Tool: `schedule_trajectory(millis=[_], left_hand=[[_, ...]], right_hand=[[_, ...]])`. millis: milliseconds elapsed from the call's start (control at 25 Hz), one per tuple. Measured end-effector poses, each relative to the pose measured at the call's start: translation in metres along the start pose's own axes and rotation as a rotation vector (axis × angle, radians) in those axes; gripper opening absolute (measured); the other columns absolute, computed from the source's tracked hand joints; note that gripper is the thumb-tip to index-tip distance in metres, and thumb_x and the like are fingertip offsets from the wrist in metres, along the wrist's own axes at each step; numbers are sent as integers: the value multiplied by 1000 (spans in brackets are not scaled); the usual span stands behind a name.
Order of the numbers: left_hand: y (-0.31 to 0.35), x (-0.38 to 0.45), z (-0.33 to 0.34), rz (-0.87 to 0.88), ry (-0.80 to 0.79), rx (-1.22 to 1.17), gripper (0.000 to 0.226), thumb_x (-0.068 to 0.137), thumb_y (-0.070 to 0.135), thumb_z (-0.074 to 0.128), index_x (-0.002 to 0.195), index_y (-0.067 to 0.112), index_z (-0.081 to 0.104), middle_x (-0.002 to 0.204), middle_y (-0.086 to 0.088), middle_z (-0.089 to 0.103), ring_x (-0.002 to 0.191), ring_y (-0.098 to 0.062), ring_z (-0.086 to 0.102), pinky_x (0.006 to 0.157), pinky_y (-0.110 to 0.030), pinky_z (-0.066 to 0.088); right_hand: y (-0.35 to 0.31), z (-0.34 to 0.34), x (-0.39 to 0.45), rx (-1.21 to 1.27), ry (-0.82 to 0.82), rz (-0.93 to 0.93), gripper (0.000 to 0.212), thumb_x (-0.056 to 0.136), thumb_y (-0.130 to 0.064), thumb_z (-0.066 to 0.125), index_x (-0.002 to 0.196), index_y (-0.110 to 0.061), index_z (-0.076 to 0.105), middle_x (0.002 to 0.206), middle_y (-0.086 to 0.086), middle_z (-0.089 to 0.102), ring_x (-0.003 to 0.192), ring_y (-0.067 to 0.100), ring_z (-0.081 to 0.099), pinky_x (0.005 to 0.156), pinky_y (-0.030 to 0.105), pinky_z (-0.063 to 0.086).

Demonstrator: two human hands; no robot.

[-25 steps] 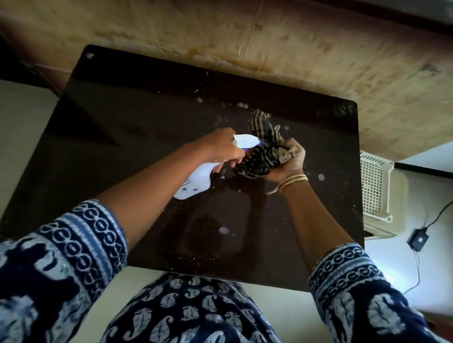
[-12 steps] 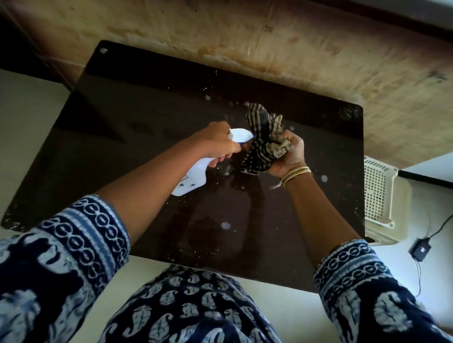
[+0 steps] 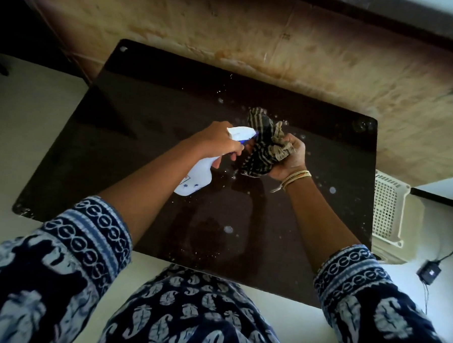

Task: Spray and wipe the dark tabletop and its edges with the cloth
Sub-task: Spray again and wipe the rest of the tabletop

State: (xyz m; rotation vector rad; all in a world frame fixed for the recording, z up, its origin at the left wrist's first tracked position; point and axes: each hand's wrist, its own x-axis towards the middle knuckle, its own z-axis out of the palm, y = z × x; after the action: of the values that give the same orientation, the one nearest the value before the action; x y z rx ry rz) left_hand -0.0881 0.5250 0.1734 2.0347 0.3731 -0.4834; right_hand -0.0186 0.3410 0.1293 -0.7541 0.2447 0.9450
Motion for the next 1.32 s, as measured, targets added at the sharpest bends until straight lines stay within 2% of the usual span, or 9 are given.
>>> schedule_trajectory(millis=[120,360,440,640,760,920,1040,1160,1320], left_hand=[[-22,-3,-19,39,146,-85,23,74,24,64,91,9,68,84,-12,73,43,-30,60,58,-37,54],[-78,11,-81,126,452,-327,34,83,11,55,112,25,67,113,-6,68,86,-14,70,82,-20,54],[-92,20,-106,130,535,-283,37,86,12,57,121,21,65,112,-6,68,94,-10,63,76,-6,45],[-112,34,-155,191,641,-266,16,93,9,56,107,16,59,86,10,57,75,13,57,68,-4,42],[-125,43,-164,203,650,-269,22,95,11,57,116,9,59,92,3,56,79,7,57,75,-9,43],[-136,44,-165,190,612,-280,32,92,17,64,122,12,56,102,7,58,92,-2,58,85,-11,44],[-147,42,-166,157,568,-215,55,82,27,75,130,15,51,104,9,56,97,-6,55,87,-13,42],[-163,40,-148,45,731,-135,89,65,52,79,137,17,42,126,1,53,116,-15,53,98,-28,44],[-172,13,-90,-148,1035,45,53,70,39,74,111,14,52,113,-4,55,107,-21,51,90,-47,48]], right_hand=[[2,9,14,17,-20,-16,82,67,-26,50,146,-7,38,144,18,47,123,35,54,112,42,32],[10,40,56,-26,-90,-25,107,45,-23,80,145,-9,42,147,13,46,129,36,51,112,42,33],[18,52,74,-15,-72,-41,107,44,-24,81,144,-10,44,145,13,48,128,36,52,111,43,35],[38,79,113,-26,56,-46,70,76,-29,55,143,-12,44,145,12,49,126,36,53,104,41,40],[46,90,130,-90,150,-55,46,90,-25,37,130,-11,55,134,10,58,109,31,65,91,37,47],[55,105,145,-267,250,-39,26,87,-19,44,98,-10,65,94,9,71,79,26,66,71,31,52],[65,107,165,-714,406,-174,12,87,-13,51,94,-11,61,88,11,68,81,28,60,84,44,51],[81,97,173,-1739,398,-112,51,91,-41,54,136,-17,48,142,16,46,125,36,44,107,44,35],[119,79,177,-2226,328,-397,64,92,-60,38,149,-32,33,159,12,21,141,44,23,110,55,27]])
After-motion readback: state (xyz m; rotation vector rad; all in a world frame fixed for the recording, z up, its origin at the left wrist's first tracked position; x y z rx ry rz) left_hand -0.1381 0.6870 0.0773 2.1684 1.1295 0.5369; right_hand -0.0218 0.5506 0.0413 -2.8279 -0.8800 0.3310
